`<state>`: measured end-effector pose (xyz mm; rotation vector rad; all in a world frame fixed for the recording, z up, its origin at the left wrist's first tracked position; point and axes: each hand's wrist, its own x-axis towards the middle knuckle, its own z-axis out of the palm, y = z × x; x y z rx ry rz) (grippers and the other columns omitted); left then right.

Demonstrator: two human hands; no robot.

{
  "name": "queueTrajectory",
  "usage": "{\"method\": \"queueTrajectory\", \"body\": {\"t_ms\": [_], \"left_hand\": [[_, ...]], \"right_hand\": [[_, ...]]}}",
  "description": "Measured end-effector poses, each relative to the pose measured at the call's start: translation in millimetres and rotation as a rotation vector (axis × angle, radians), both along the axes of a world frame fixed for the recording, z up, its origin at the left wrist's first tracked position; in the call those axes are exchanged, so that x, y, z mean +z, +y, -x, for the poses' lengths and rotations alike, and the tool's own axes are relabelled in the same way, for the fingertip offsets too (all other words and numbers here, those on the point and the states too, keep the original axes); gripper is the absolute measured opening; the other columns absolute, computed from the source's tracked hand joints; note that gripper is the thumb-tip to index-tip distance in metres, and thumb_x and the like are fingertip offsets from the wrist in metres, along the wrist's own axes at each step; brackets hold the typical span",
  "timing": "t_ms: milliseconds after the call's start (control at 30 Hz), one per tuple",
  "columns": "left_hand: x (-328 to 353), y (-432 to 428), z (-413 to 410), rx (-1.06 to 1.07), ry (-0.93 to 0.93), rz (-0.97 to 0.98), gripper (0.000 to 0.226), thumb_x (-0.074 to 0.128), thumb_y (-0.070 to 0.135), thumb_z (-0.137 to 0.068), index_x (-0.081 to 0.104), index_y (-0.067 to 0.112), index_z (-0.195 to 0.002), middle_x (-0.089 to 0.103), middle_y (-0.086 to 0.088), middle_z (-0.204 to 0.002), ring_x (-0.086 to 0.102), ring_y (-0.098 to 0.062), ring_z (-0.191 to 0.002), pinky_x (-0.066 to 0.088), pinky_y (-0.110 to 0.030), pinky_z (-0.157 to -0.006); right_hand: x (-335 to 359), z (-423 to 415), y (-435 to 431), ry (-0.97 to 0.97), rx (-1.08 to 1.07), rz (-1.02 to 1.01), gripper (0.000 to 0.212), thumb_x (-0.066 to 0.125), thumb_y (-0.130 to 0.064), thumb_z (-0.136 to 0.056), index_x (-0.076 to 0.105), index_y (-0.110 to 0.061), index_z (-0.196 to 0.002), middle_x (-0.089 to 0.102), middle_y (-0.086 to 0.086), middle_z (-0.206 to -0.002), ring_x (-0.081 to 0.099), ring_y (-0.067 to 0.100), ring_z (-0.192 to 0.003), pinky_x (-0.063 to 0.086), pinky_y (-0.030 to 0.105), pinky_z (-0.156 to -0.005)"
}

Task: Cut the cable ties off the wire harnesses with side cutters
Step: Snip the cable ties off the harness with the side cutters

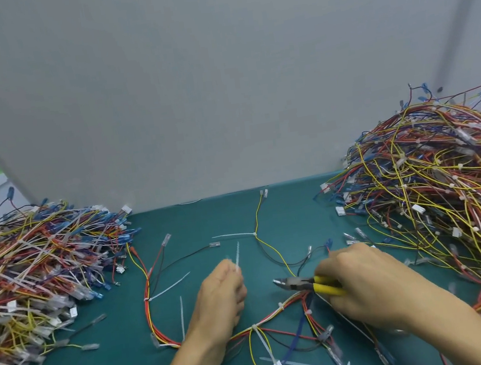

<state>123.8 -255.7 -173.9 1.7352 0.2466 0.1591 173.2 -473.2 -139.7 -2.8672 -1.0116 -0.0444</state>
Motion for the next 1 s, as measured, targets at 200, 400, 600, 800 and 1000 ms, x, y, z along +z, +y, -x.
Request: {"method": "queueTrajectory", "body": {"t_ms": [200, 400, 600, 800, 1000], "left_hand": [[-0.9, 6.3, -1.3, 0.069, -0.039, 0.302, 0.026, 0.031, 0.005, -0.099, 0.048, 0.008, -0.080, 0.035, 0.002, -0.051, 0.022, -0.011, -0.042, 0.026, -0.022, -0.040], [13.1, 19.0, 7.6, 0.021, -0.014, 0.470, 0.023, 0.027, -0.004, -0.085, 0.043, 0.011, -0.084, 0.038, -0.005, -0.052, 0.030, -0.015, -0.042, 0.023, -0.021, -0.043], [20.6, 29.6, 16.8, -0.137, 0.032, 0.418, 0.022, 0.061, 0.021, -0.066, 0.039, 0.019, -0.063, 0.026, 0.002, -0.055, 0.025, -0.012, -0.045, 0.016, -0.016, -0.040], [21.7, 45.2, 18.5, -0.390, 0.023, -0.595, 0.026, 0.076, 0.017, -0.072, 0.059, 0.028, -0.088, 0.037, 0.012, -0.049, 0.031, -0.006, -0.048, 0.028, -0.021, -0.051], [15.2, 34.0, 17.0, -0.454, 0.086, -0.753, 0.025, 0.080, 0.040, -0.069, 0.059, 0.039, -0.082, 0.044, 0.018, -0.052, 0.040, -0.003, -0.051, 0.028, -0.016, -0.049]], "right_hand": [[9.1, 6.3, 2.8, 0.107, 0.019, -0.140, 0.033, 0.054, -0.053, -0.085, 0.048, -0.021, -0.078, 0.045, -0.007, -0.077, 0.040, 0.012, -0.074, 0.035, 0.031, -0.067], [17.5, 14.5, 4.3, 0.233, 0.026, -0.166, 0.010, 0.050, -0.027, -0.078, 0.046, -0.019, -0.075, 0.042, -0.008, -0.083, 0.044, 0.008, -0.075, 0.039, 0.033, -0.065], [22.5, 16.5, 5.3, 0.204, 0.081, -0.069, 0.011, 0.052, -0.028, -0.078, 0.046, -0.020, -0.077, 0.042, -0.006, -0.085, 0.043, 0.009, -0.078, 0.033, 0.023, -0.060], [23.5, 20.4, 8.2, 0.172, 0.091, 0.052, 0.008, 0.052, -0.029, -0.081, 0.047, -0.022, -0.081, 0.043, -0.007, -0.091, 0.049, 0.017, -0.090, 0.044, 0.035, -0.078], [18.7, 23.4, 11.4, 0.109, 0.067, 0.116, 0.006, 0.051, -0.027, -0.081, 0.049, -0.025, -0.086, 0.039, -0.007, -0.091, 0.050, 0.023, -0.098, 0.046, 0.038, -0.078]]}}
